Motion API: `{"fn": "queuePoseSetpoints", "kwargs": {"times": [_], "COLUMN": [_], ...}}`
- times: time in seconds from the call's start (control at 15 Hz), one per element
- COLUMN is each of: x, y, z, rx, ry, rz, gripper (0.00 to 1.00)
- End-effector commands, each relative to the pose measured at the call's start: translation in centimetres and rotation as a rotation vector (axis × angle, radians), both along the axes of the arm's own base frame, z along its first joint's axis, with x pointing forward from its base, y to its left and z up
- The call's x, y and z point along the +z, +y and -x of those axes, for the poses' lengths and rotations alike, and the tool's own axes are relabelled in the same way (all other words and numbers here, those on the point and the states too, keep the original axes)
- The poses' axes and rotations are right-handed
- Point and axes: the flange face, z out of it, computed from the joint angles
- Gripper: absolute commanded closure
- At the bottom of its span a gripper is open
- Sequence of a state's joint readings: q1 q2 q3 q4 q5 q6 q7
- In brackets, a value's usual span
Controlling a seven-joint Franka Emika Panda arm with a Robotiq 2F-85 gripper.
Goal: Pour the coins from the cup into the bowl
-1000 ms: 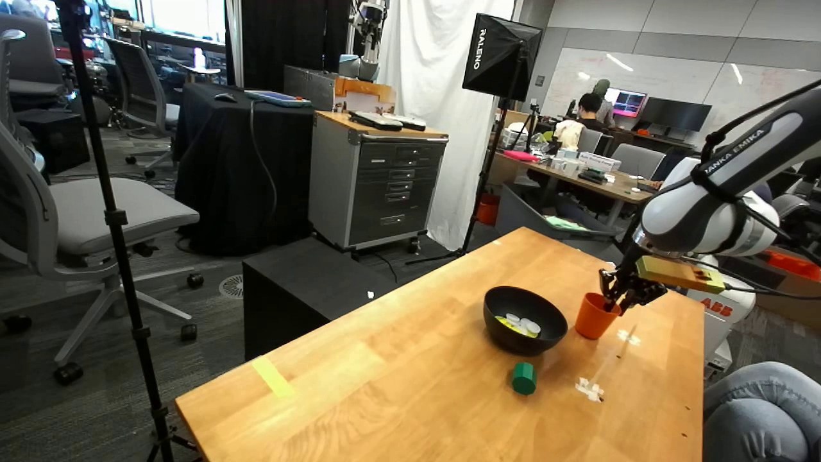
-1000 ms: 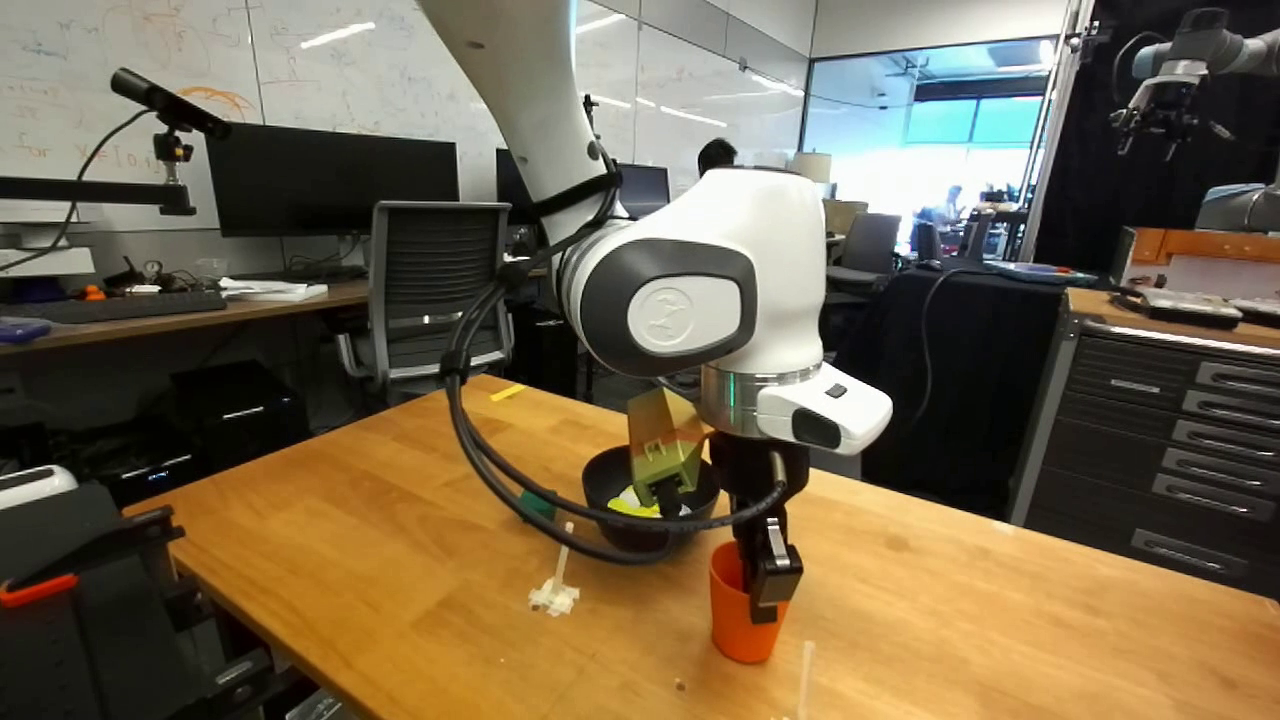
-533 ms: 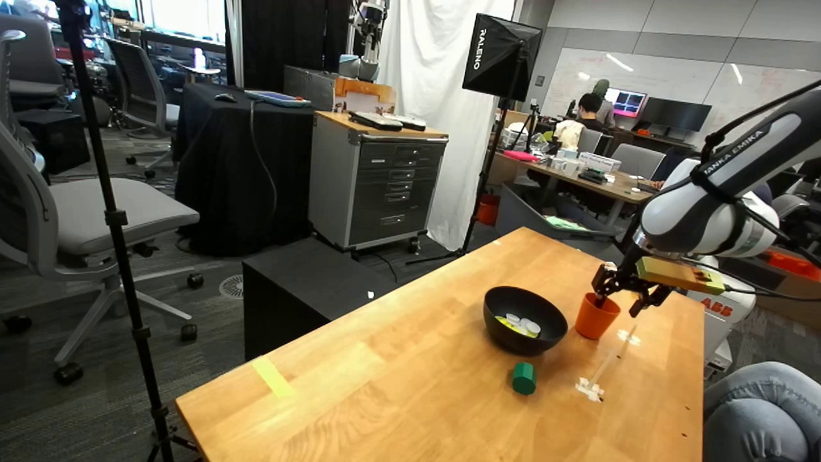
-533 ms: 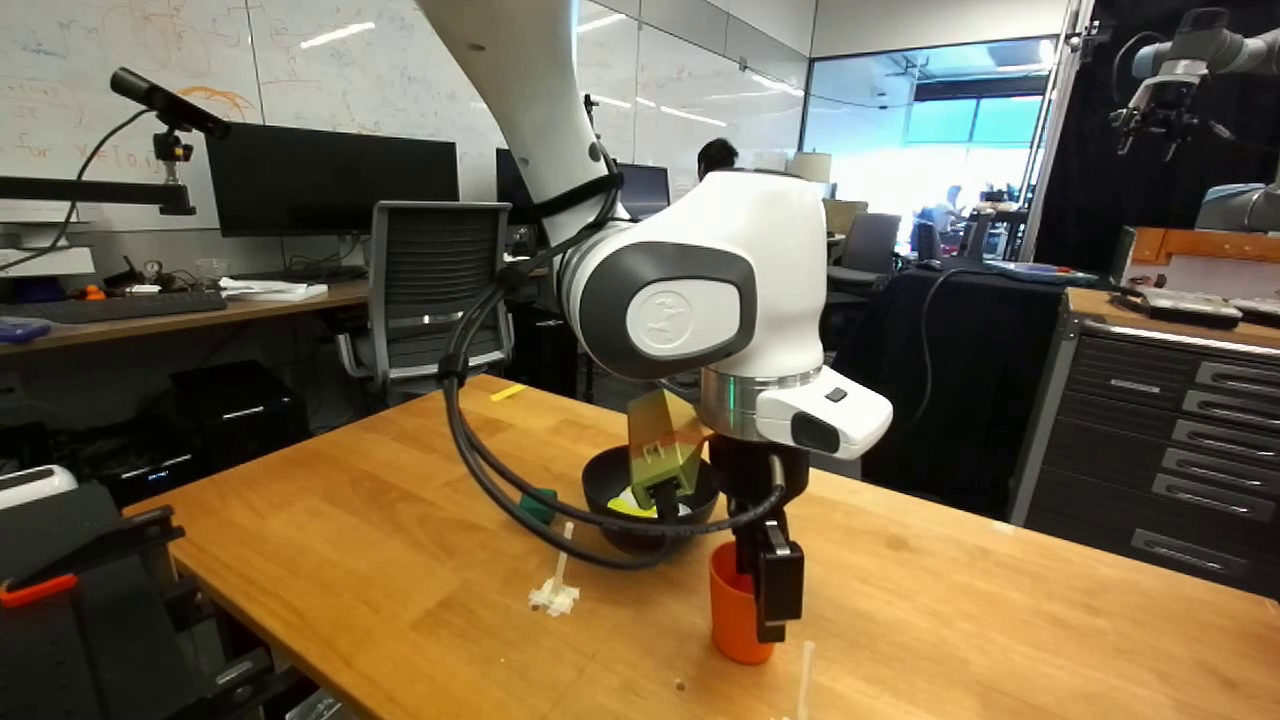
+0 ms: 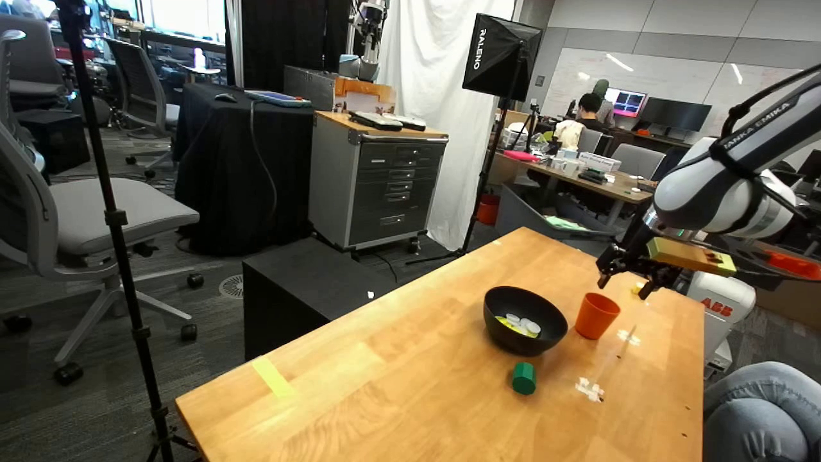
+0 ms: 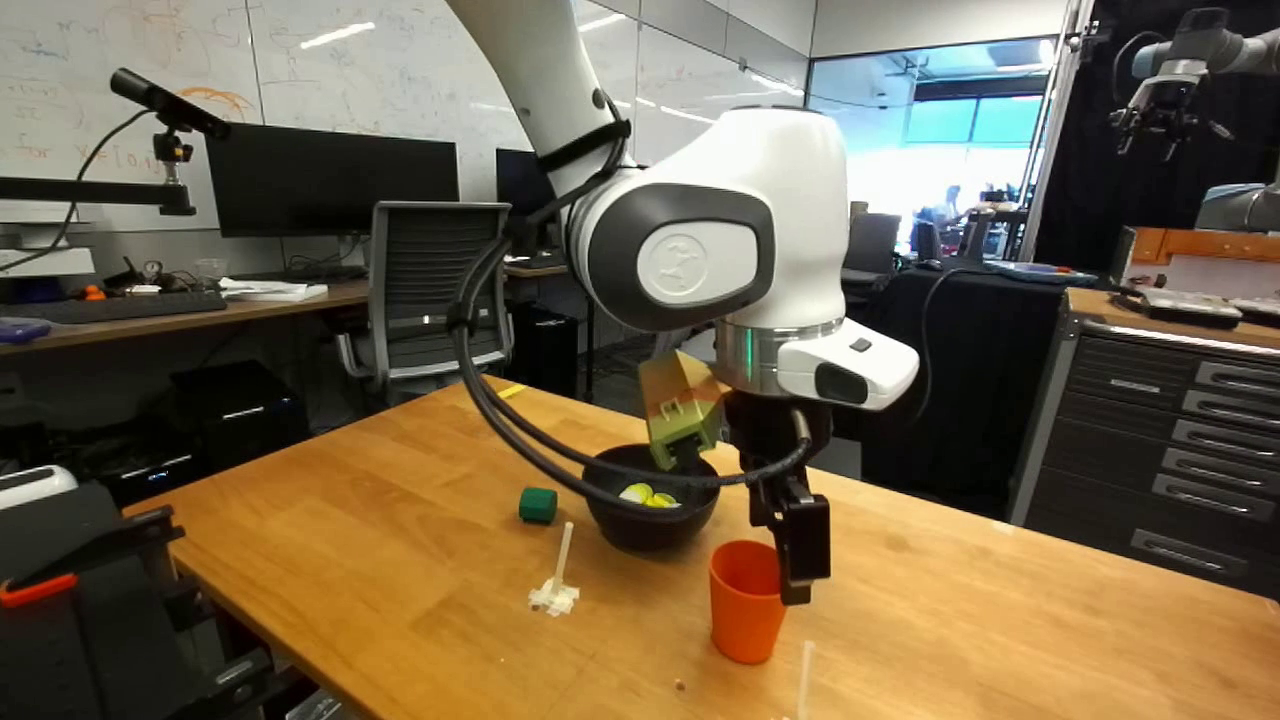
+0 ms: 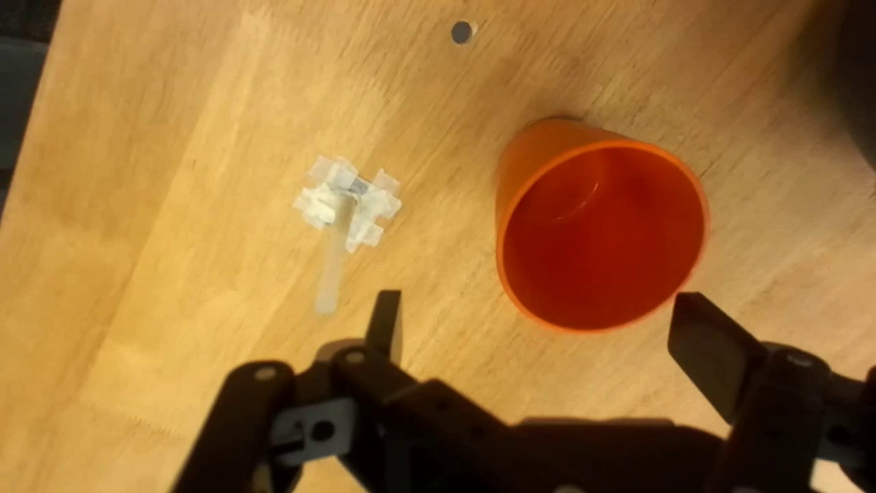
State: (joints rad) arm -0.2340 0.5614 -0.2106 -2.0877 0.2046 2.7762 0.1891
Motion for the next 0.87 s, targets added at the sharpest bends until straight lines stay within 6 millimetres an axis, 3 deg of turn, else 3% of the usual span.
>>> {"fn": "queuePoseSetpoints", "kwargs": {"times": [0.0,0.27,0.47,0.53,0.6,0.8], "x": [4.0,7.1,8.3,8.3,7.2,7.2], "y": [0.7,0.7,0.5,0.5,0.4,0.5], "z": [2.1,4.0,5.3,5.5,4.5,4.7], "rx": [0.148,0.339,0.461,0.479,0.418,0.422], "ry": [0.058,0.17,0.283,0.341,0.279,0.291], "rz": [-0.06,-0.111,-0.149,-0.165,-0.146,-0.152], "gripper": [0.0,0.0,0.0,0.0,0.0,0.0]}}
